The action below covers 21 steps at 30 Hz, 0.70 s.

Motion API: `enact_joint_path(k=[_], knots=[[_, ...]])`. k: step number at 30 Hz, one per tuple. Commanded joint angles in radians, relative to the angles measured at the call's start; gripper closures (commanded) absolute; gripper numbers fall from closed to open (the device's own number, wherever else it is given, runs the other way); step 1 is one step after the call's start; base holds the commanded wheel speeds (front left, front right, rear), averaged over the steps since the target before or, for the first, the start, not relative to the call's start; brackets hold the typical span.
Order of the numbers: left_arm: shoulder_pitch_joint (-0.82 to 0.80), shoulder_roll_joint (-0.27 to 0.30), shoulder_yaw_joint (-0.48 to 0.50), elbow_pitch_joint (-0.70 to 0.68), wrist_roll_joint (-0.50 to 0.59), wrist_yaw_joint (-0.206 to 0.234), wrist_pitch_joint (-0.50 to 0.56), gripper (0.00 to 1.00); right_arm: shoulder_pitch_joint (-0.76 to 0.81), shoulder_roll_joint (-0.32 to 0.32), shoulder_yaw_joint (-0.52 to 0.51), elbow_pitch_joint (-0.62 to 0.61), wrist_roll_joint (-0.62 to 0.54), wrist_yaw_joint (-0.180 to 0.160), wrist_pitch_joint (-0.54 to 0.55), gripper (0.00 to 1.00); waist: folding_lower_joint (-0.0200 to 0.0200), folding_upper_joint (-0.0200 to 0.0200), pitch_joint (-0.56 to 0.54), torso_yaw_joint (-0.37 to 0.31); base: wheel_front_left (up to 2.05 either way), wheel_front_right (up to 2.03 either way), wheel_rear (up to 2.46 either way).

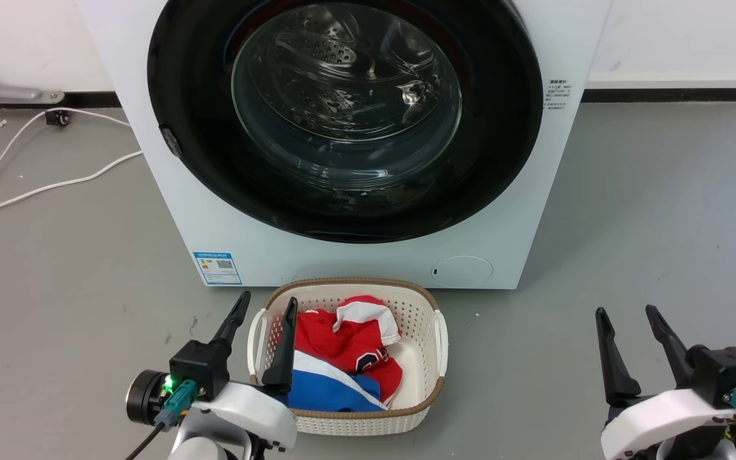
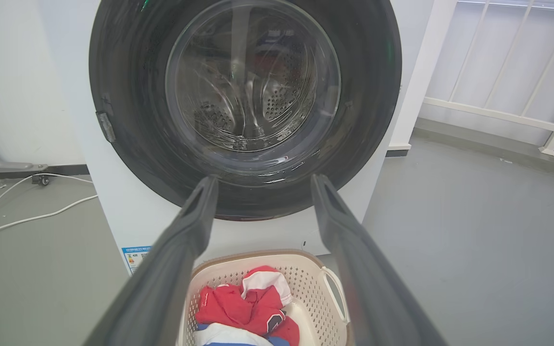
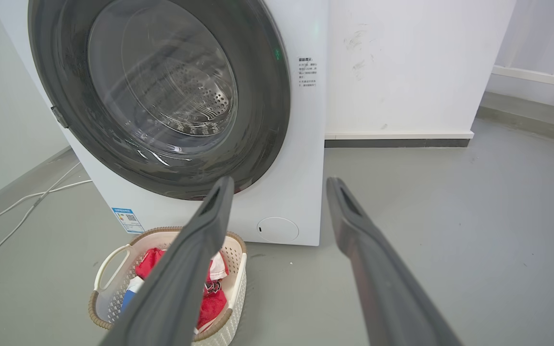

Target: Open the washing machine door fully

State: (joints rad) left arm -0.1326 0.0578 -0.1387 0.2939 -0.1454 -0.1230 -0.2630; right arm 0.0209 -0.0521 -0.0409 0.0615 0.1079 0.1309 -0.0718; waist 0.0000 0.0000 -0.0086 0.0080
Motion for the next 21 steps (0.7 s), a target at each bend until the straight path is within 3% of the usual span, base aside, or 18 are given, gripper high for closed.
enact_joint_path(k=[1, 8, 10, 17, 21], knots=[[-0.01, -0.001, 0.003, 0.002, -0.008, -0.003, -0.003, 0.0, -0.003, 0.003, -0.002, 0.002, 0.007, 0.0, -0.006, 0.0, 0.0, 0.0, 0.0, 0.0, 0.0, 0.0, 0.0], [-0.009, -0.004, 0.006, 0.011, -0.015, -0.004, -0.003, 0.0, -0.004, 0.003, -0.003, 0.005, 0.0, 0.0, -0.004, 0.0, 0.0, 0.0, 0.0, -0.001, 0.0, 0.0, 0.0], [-0.011, -0.004, 0.007, 0.013, -0.016, -0.005, -0.003, 0.0, -0.004, 0.003, -0.003, 0.005, -0.002, 0.0, -0.002, 1.0, 0.0, 0.0, 0.0, -0.001, 0.0, 0.0, 0.0], [-0.012, -0.006, 0.017, 0.015, -0.017, -0.006, -0.003, 0.0, -0.008, 0.003, -0.014, -0.007, 0.052, 0.0, 0.001, 1.0, 0.0, 0.0, -0.001, -0.003, 0.0, 0.0, 0.0], [-0.011, -0.006, 0.019, 0.016, -0.019, -0.006, -0.003, 0.0, -0.005, 0.003, -0.028, -0.001, 0.202, 0.0, 0.011, 1.0, 0.0, 0.0, -0.003, -0.003, 0.0, 0.0, 0.0]])
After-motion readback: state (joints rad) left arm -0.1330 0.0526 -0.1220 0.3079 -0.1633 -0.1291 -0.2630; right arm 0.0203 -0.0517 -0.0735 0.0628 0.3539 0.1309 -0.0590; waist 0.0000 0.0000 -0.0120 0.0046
